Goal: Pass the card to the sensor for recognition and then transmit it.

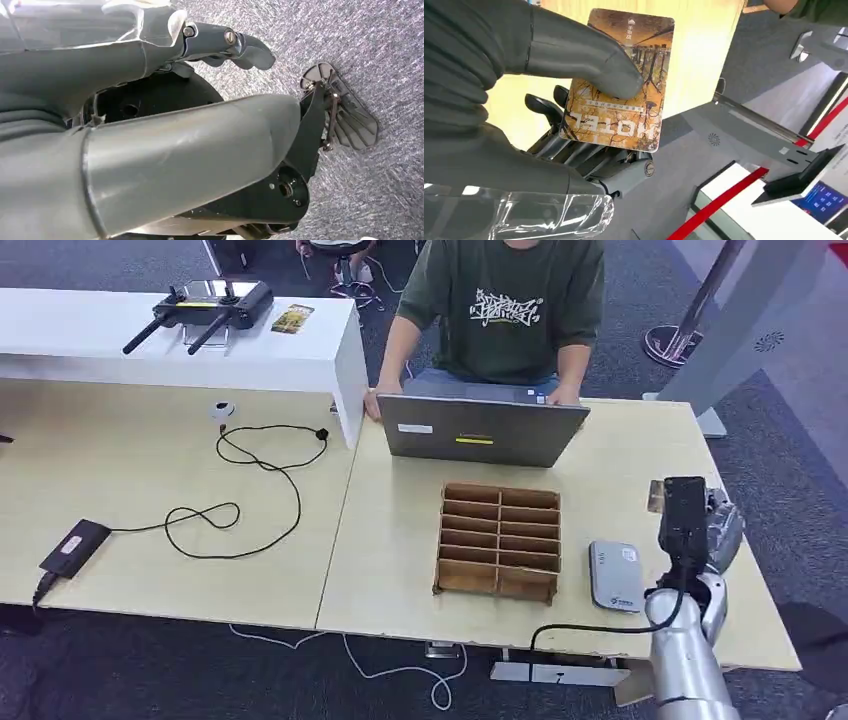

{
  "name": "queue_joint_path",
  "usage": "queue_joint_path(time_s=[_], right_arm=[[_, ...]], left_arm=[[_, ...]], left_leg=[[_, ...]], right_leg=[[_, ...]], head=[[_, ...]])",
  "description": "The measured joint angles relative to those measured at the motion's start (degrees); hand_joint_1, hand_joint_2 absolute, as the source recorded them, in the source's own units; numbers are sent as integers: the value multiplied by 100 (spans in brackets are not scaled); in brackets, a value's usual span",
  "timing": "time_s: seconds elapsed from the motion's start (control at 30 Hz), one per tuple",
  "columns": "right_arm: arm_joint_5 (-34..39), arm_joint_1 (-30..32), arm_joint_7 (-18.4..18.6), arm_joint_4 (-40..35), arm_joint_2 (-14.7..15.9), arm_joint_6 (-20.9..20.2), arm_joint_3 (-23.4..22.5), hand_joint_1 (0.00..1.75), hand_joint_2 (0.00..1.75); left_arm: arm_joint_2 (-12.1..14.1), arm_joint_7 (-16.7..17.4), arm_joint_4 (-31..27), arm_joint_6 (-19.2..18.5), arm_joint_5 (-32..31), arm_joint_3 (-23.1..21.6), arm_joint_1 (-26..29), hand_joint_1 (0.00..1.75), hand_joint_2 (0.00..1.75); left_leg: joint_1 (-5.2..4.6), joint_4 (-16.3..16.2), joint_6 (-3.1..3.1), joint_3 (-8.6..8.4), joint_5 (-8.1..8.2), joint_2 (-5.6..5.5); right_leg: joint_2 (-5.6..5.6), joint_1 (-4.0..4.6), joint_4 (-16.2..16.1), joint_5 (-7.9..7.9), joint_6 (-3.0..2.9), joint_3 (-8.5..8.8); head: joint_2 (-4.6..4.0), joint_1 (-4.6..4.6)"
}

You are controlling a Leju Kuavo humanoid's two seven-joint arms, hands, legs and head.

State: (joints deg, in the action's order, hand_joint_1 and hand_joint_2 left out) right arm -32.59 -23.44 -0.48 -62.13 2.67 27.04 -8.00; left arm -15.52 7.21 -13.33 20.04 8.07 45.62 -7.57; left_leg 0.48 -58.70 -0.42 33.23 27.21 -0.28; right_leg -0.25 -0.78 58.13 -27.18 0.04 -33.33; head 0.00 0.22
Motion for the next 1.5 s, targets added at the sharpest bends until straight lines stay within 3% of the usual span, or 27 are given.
queue_joint_path(time_s=[0.53, 1.0, 1.5], right_arm=[[-274, 418, 225, -440, -186, -134, -147, 175, 175], [-813, 291, 638, -208, -243, -389, -147, 175, 175], [-953, 490, 822, -263, -328, -518, -147, 175, 175]], left_arm=[[7, 112, 0, 210, -17, 0, -59, 0, 0], [0, 179, 0, 302, 0, -2, -73, 0, 0], [2, 197, -2, 415, 87, -2, -77, 0, 0]], left_leg=[[0, 0, 0, -1, 0, 1], [0, 0, 0, -1, -1, 1], [0, 0, 0, -1, 0, -1]], right_leg=[[1, 0, 0, 0, 0, 0], [1, 0, 0, 0, 0, 1], [-1, 0, 0, 0, 0, 1]], head=[[0, 0], [0, 0], [0, 0]])
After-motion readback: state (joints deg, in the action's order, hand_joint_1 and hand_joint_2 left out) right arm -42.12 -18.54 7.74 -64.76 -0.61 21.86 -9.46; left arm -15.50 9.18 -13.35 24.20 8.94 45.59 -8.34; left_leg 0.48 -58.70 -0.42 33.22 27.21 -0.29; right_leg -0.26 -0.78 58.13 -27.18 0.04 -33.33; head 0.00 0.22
